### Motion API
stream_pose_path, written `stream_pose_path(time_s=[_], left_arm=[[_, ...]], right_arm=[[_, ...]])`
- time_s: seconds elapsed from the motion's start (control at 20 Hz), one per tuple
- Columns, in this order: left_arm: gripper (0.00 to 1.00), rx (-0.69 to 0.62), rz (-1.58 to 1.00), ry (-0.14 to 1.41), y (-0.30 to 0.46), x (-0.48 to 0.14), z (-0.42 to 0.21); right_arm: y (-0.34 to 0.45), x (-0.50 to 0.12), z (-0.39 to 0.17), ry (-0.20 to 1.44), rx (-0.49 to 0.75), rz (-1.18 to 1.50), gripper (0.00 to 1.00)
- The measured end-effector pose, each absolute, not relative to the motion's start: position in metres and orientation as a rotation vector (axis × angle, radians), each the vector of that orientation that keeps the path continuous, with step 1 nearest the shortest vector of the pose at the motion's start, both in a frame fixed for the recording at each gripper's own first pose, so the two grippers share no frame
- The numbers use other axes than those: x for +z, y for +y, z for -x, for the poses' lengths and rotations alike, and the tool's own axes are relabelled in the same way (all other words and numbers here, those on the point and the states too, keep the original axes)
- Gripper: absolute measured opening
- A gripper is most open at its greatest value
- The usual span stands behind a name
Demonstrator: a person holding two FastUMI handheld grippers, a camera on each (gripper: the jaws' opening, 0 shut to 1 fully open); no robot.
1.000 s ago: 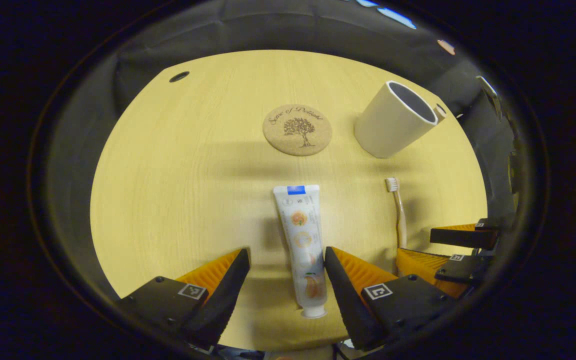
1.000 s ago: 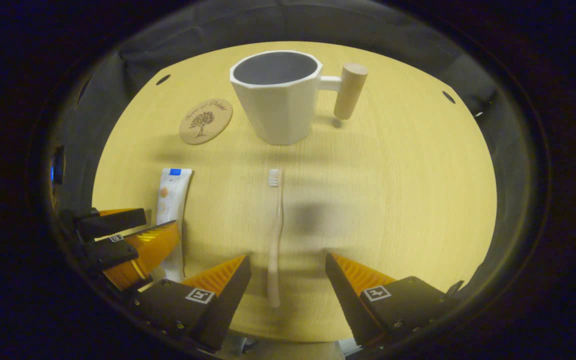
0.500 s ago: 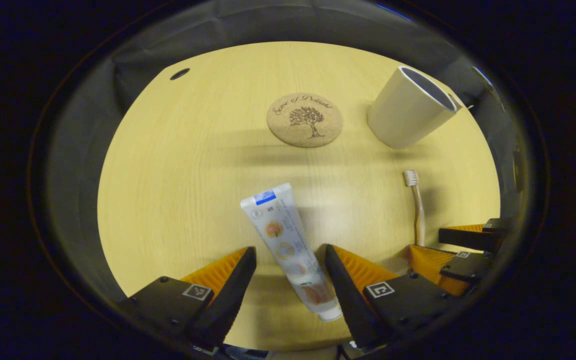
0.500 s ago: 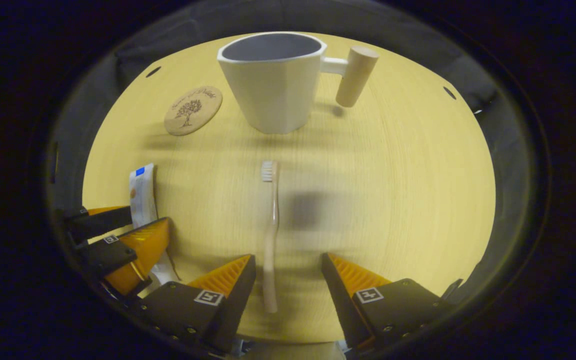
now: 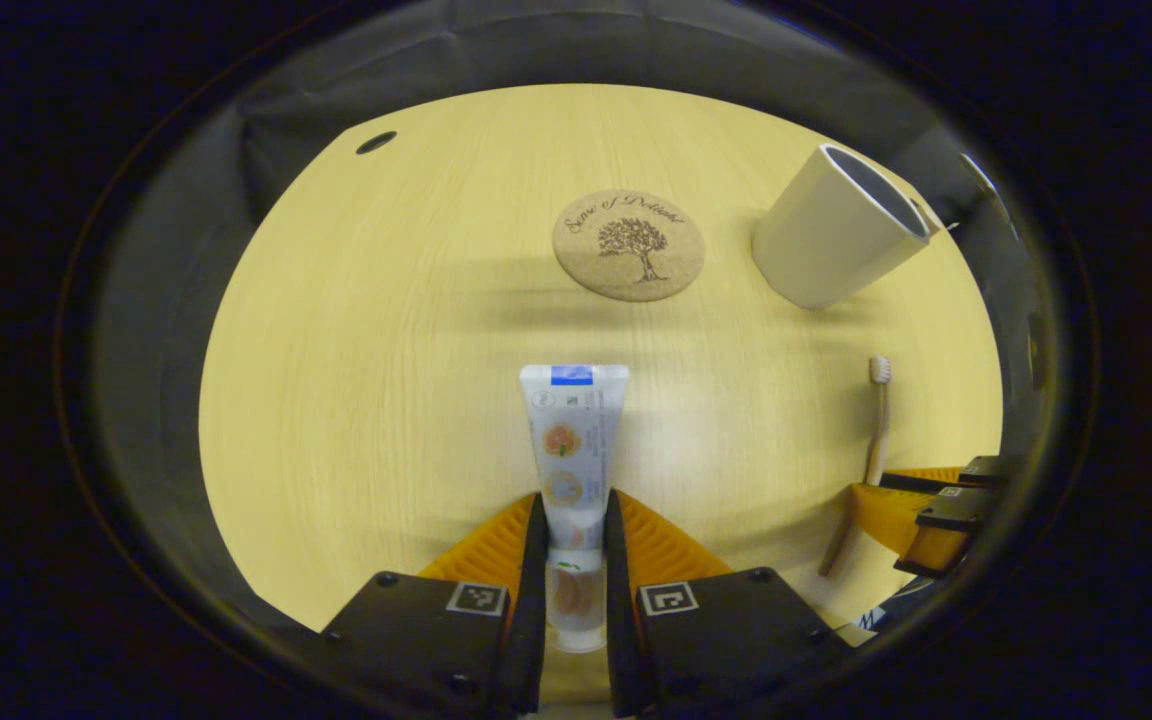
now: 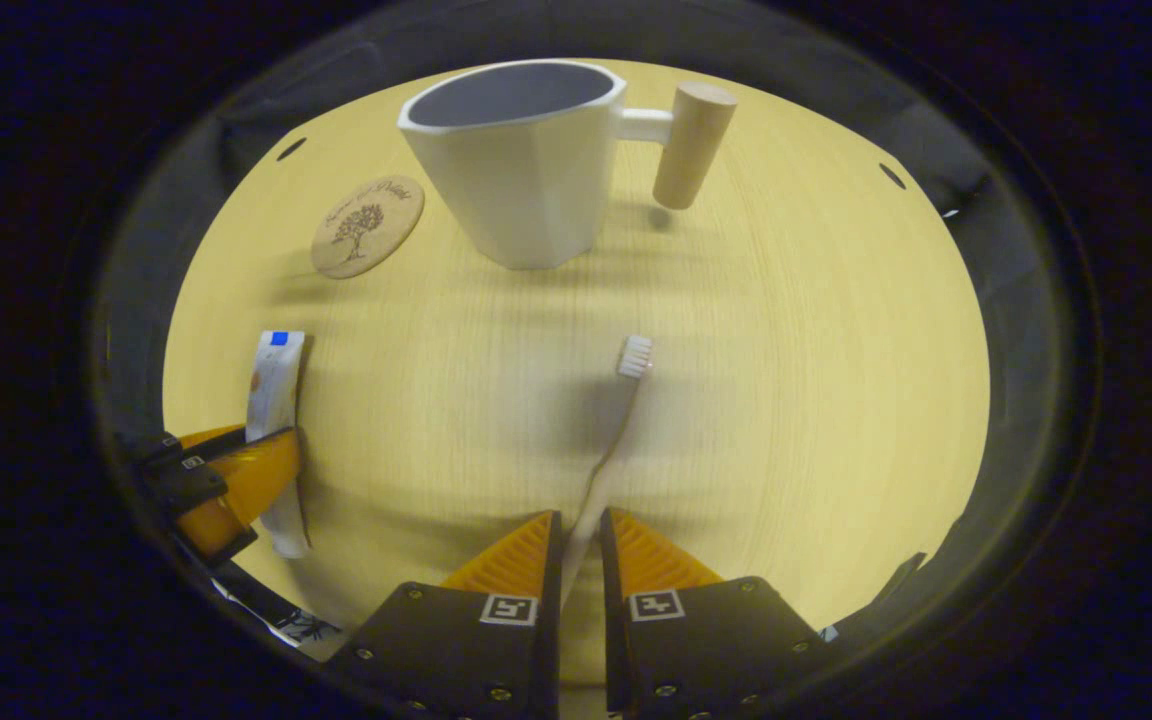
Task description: Put the toothbrush and toothpaste on the desktop into the cup, then pick up the cup and place it on the coaster on the desktop.
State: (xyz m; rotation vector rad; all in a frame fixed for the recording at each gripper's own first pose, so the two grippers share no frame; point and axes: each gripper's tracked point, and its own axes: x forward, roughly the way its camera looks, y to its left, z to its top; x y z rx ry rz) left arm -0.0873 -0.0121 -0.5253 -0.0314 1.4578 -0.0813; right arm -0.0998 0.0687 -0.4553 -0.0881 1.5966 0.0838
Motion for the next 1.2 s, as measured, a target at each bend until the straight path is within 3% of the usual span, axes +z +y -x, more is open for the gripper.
stream_pose_path(time_s=[0.05,0.1,0.6,0.8,1.0,1.2], left_arm=[[0.28,-0.088,0.023,1.458,-0.013,-0.526,0.088],[0.28,-0.094,0.019,1.462,-0.014,-0.526,0.089],[0.28,-0.061,0.085,1.378,-0.012,-0.515,0.079],[0.25,-0.108,0.103,1.266,-0.024,-0.476,0.056],[0.27,-0.13,0.142,1.201,-0.027,-0.435,0.05],[0.27,-0.07,0.188,1.177,-0.007,-0.407,0.061]], right_arm=[[0.067,-0.459,0.098,1.591,0.073,0.08,0.12],[0.066,-0.456,0.097,1.579,0.066,0.067,0.04],[0.07,-0.395,0.091,1.472,0.095,-0.137,0.04],[0.076,-0.348,0.041,1.336,0.126,-0.183,0.04],[0.093,-0.339,-0.032,1.222,0.161,-0.218,0.04],[0.099,-0.335,-0.088,1.149,0.184,-0.235,0.04]])
